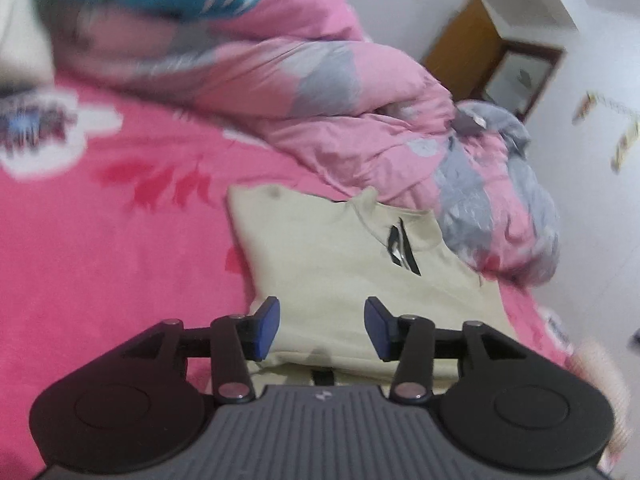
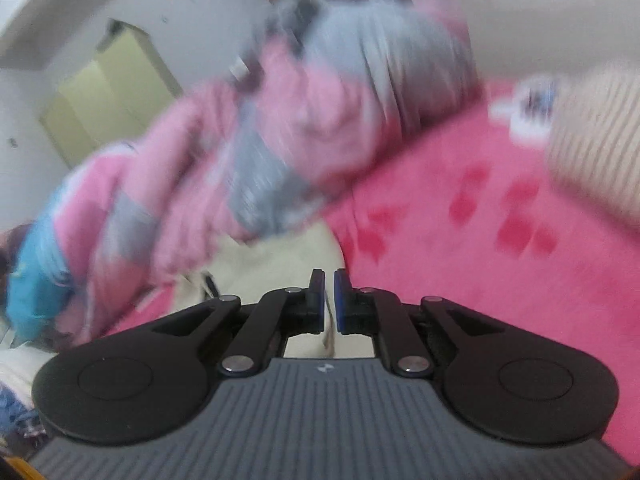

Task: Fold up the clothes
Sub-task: 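Open the left tool and pull it back from the folded hoodie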

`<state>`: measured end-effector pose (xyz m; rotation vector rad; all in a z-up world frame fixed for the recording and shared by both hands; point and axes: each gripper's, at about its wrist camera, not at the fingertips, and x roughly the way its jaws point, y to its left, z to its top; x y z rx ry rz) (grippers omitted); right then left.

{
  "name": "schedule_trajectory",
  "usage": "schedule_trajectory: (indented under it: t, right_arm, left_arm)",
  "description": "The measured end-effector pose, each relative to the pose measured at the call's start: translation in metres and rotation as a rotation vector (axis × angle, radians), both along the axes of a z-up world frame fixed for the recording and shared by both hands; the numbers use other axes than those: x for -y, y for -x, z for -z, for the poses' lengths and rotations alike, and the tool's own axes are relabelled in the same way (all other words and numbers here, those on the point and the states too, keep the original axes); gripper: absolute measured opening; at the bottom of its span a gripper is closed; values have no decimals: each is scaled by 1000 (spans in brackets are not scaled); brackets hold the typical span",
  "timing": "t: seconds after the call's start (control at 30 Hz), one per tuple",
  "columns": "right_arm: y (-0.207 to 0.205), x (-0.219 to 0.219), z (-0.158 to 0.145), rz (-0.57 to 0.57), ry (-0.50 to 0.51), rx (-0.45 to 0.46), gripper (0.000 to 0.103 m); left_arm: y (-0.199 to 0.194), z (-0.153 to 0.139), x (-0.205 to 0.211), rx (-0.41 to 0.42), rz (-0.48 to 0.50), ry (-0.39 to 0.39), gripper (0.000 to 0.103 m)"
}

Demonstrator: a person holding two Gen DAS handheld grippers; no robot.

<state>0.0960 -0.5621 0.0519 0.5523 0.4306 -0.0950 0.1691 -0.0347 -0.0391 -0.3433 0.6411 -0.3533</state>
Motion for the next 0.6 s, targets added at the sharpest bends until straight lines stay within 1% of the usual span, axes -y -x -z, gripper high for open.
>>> schedule_trajectory:
  t: [0.03, 0.1, 0.17, 0.2, 0.23, 0.3, 0.33, 0.43, 0.5, 0.53, 0.6]
  right_arm:
    - [17, 1, -17, -6, 26, 29, 5]
    - [44, -4, -43, -31, 64, 70, 6]
    - [63, -20, -59, -111, 86, 94, 7]
    - [69, -32, -59, -157, 97, 88, 7]
    - [75, -44, -59, -203, 108, 82, 11]
    - [76, -75, -43, -281, 153, 32, 13]
    - [74, -92, -28, -313, 179, -7, 13]
    - [68, -141, 16, -406, 256, -127, 13]
    - [67, -159, 33, -437, 262, -164, 13]
    - [68, -162, 33, -435, 248, -162, 14]
    - [68, -162, 31, -420, 219, -145, 17]
  left_arm:
    - [8, -6, 6, 7, 12, -32, 47]
    - [24, -19, 18, 21, 37, -96, 53]
    - [41, -31, 29, 35, 61, -160, 57]
    - [49, -38, 35, 42, 73, -192, 60]
    - [57, -44, 41, 49, 86, -224, 61]
    - [82, -41, 59, 61, 132, -306, 64]
    - [95, -36, 67, 68, 149, -341, 64]
    - [117, -22, 82, 63, 198, -403, 65]
    - [122, -16, 84, 64, 219, -417, 65]
    - [124, -15, 84, 69, 225, -419, 65]
    - [121, -16, 81, 75, 207, -407, 65]
